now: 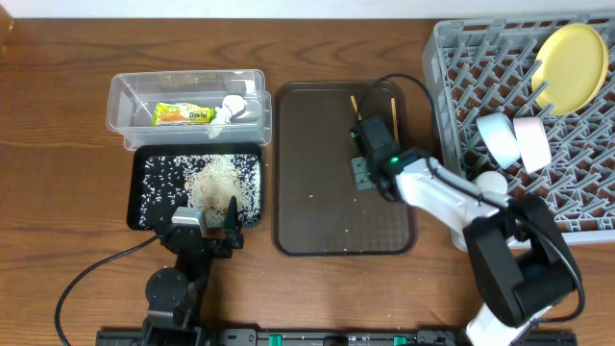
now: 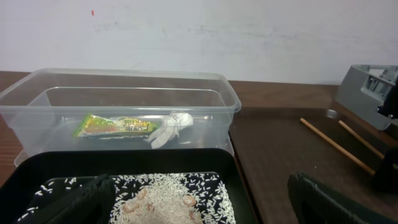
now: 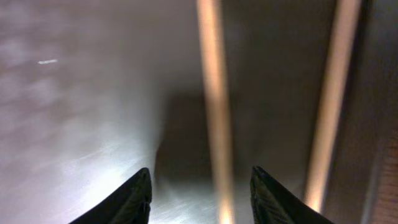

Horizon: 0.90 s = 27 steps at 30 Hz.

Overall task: Sort waste into correct bins and load items into the dishwasher rack
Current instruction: 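Grasp one wooden chopstick on the brown tray with the right gripper, then drop the chopstick into the dish rack with the right gripper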

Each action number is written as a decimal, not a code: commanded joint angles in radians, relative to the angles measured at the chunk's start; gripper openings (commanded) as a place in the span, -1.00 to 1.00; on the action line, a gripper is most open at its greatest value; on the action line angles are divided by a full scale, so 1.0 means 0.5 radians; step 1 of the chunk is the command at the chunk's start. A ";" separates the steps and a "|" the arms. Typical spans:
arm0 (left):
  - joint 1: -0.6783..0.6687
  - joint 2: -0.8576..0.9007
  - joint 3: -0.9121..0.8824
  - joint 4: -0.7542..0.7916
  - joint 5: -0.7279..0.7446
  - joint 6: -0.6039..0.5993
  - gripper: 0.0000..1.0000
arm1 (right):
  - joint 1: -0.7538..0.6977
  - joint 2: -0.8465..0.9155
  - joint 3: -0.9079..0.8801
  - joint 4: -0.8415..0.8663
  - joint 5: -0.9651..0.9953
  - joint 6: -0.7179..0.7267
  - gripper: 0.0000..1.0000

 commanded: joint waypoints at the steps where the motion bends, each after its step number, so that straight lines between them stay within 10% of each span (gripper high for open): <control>1: 0.012 -0.012 -0.031 -0.071 0.017 0.034 0.82 | -0.114 0.015 0.005 0.014 -0.099 0.018 -0.09; 13: 0.012 -0.012 -0.031 -0.071 0.017 0.034 0.82 | -0.112 0.016 0.005 -0.194 -0.308 -0.039 -0.97; 27: 0.012 -0.012 -0.031 -0.071 0.017 0.034 0.82 | -0.206 -0.428 0.401 -0.684 -0.351 -0.009 -0.98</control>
